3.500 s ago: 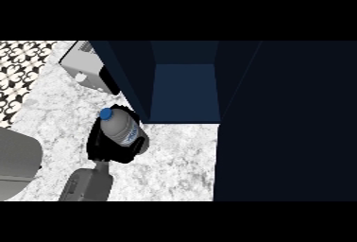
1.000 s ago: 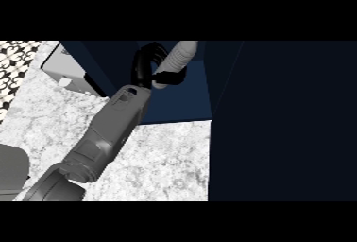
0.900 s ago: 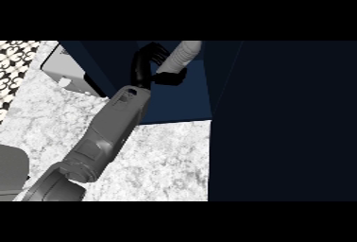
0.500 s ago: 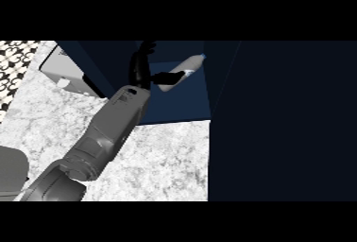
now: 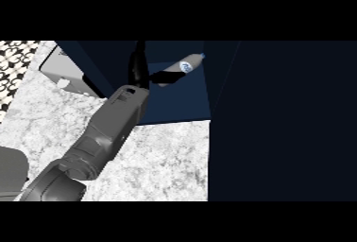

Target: Pick up the bottled water, place it into the cabinet and close the cabinet

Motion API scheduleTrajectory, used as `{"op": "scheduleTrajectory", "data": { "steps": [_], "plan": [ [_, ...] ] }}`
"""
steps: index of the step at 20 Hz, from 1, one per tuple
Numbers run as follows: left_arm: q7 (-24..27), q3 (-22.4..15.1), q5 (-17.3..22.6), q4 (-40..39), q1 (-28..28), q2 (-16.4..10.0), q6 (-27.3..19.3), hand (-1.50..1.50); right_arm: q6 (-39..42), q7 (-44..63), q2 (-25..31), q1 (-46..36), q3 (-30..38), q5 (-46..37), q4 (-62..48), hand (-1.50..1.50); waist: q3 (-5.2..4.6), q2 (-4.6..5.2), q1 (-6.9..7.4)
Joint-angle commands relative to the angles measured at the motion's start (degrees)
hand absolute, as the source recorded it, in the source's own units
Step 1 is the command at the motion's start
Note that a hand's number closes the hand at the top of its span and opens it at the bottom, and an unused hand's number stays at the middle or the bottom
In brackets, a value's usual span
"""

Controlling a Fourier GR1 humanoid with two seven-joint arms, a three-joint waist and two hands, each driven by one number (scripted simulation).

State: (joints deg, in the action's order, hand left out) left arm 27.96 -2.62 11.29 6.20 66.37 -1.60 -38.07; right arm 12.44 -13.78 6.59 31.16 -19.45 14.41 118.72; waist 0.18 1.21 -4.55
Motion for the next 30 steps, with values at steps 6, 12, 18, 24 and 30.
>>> {"op": "scheduleTrajectory", "data": {
  "steps": [6,12,18,24,30],
  "plan": [
    [10.1,4.9,4.2,5.2,-4.3,-3.7,13.6,-1.50,0.4,-0.9,0.9,-0.1,2.1,1.1,-0.1,-1.50,-0.24,-0.13,1.89],
    [14.8,5.8,5.2,8.9,-6.9,-1.2,19.9,-1.50,-3.4,-1.2,-2.1,1.0,-2.4,-4.0,-0.8,-1.50,-0.22,-0.94,3.51],
    [12.8,3.0,6.0,14.8,-9.9,0.0,23.6,-1.50,-5.1,1.7,-2.2,0.3,-1.2,-2.6,1.6,-1.50,-0.19,-1.84,5.69],
    [12.8,0.4,9.4,18.8,-13.9,-1.3,27.1,-1.50,-3.3,-0.8,-0.8,3.1,-0.8,-2.4,1.0,-1.50,-0.19,-2.12,6.37],
    [8.6,-4.3,12.8,29.3,-20.3,-0.9,28.4,-1.50,-4.5,-0.1,-0.8,7.1,-2.0,-2.1,5.5,-1.50,-0.18,-2.43,6.42]
  ]
}}
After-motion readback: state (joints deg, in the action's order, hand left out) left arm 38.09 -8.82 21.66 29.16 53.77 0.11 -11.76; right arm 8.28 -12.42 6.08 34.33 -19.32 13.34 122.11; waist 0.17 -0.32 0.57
